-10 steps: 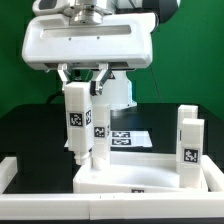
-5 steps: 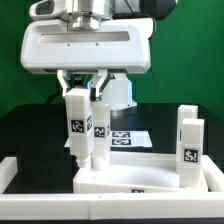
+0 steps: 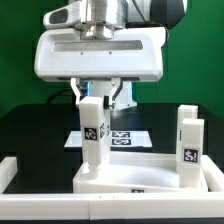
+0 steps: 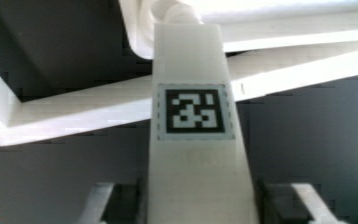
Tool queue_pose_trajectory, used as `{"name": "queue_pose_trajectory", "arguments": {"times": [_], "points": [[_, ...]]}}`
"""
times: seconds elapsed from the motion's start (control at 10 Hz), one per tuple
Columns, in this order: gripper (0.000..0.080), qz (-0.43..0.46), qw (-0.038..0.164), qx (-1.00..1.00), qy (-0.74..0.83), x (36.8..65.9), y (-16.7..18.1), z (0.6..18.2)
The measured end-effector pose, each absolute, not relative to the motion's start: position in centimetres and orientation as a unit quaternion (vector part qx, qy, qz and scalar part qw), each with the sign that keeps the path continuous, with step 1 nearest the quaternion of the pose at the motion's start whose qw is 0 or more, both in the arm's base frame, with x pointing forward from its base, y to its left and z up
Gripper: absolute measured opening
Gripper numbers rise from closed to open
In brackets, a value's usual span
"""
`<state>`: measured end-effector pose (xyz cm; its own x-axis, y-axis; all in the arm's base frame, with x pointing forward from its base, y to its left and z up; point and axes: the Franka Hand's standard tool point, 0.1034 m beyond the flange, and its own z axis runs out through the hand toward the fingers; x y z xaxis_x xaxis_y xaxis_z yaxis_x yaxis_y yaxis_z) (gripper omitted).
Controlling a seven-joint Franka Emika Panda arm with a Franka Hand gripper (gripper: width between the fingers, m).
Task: Assemble desk
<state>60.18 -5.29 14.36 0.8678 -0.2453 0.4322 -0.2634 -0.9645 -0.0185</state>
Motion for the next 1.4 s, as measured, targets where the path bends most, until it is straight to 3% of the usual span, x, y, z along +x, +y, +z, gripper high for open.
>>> {"name": "queue_pose_trajectory", "arguments": {"times": [0.7, 1.4], "points": [[0.0287, 0.226, 0.035, 0.965, -0.129, 59.9, -6.0, 12.8], [0.0287, 0.282, 0.053, 0.951, -0.118, 60.7, -5.5, 12.7]]}}
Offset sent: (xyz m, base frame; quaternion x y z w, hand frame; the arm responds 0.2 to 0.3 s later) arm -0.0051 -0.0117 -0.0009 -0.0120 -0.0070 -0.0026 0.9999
